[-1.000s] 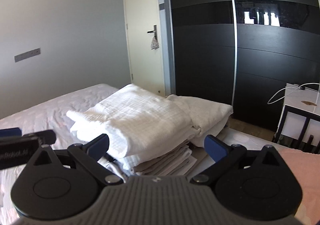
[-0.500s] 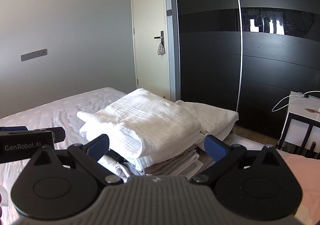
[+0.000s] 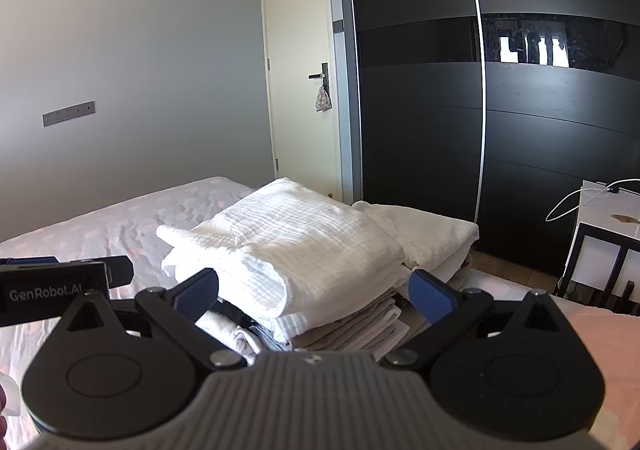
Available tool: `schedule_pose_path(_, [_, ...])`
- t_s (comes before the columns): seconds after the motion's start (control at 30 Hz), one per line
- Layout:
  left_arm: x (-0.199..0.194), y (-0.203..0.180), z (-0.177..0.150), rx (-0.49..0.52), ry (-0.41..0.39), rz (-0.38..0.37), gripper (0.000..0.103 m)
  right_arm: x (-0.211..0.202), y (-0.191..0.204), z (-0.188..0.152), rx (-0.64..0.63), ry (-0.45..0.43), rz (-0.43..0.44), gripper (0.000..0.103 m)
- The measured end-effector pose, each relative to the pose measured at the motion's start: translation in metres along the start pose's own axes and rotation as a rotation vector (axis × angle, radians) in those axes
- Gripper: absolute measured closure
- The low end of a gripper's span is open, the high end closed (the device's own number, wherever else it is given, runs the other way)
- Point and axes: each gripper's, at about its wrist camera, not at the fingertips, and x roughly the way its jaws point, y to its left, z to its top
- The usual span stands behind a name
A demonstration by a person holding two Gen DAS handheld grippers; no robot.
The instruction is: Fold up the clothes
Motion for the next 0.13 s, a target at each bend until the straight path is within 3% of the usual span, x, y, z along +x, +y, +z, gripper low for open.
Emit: schedule_pose_path(0.13, [0.0001,-0.0007,-0.0006,0.005,-0.005,0.004,0.024,-0.0012,0.0017,0.0001,-0.009,0.002,-0.004,0.001])
